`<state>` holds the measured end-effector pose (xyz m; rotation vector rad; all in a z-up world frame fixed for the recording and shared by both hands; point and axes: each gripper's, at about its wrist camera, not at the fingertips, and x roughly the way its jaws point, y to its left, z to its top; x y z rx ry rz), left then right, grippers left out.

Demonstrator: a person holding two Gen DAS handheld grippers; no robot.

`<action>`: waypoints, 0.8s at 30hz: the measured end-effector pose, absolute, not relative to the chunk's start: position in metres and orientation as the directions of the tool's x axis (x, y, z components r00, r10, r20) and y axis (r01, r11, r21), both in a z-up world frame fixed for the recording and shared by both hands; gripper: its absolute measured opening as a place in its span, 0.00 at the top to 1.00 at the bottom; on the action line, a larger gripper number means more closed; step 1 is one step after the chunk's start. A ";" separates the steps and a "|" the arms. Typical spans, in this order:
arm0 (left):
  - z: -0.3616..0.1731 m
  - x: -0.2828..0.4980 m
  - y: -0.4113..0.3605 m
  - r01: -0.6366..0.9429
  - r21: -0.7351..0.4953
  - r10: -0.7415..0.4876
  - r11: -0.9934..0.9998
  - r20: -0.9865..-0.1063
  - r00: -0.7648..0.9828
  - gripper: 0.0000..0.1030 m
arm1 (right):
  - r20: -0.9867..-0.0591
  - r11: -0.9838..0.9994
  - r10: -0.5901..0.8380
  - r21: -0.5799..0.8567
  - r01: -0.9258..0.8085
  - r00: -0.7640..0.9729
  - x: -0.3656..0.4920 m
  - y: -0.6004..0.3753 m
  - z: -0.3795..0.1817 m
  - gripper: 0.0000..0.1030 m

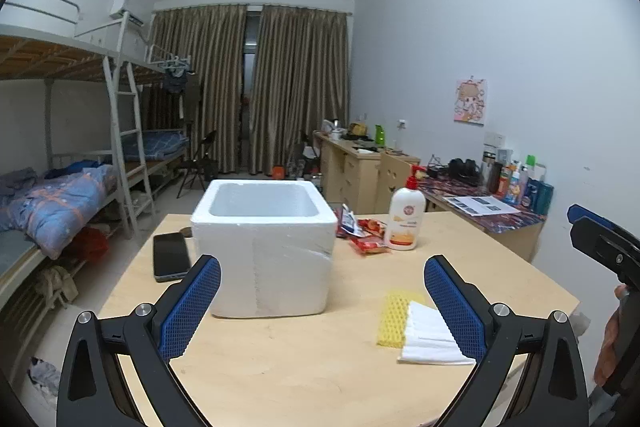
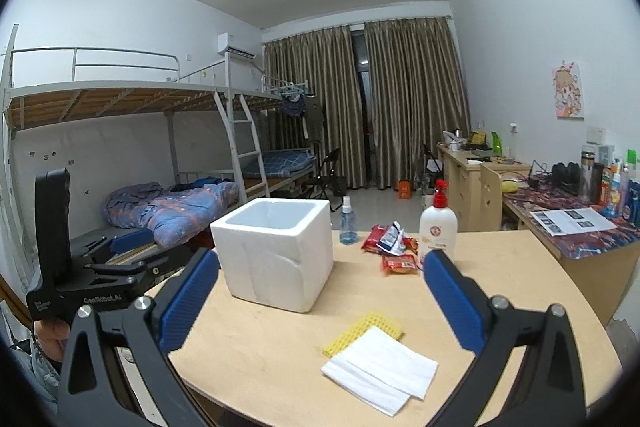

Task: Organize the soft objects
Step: 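Withdraw both tools from the box back toward the tissues and yellow net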

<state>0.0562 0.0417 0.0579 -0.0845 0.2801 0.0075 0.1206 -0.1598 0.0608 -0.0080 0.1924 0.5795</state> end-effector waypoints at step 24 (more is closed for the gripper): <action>0.009 0.086 0.004 0.091 -0.078 -0.110 0.993 -0.305 0.946 0.01 | -0.302 0.867 0.486 0.047 -0.497 0.820 0.140 -0.186 0.005 0.00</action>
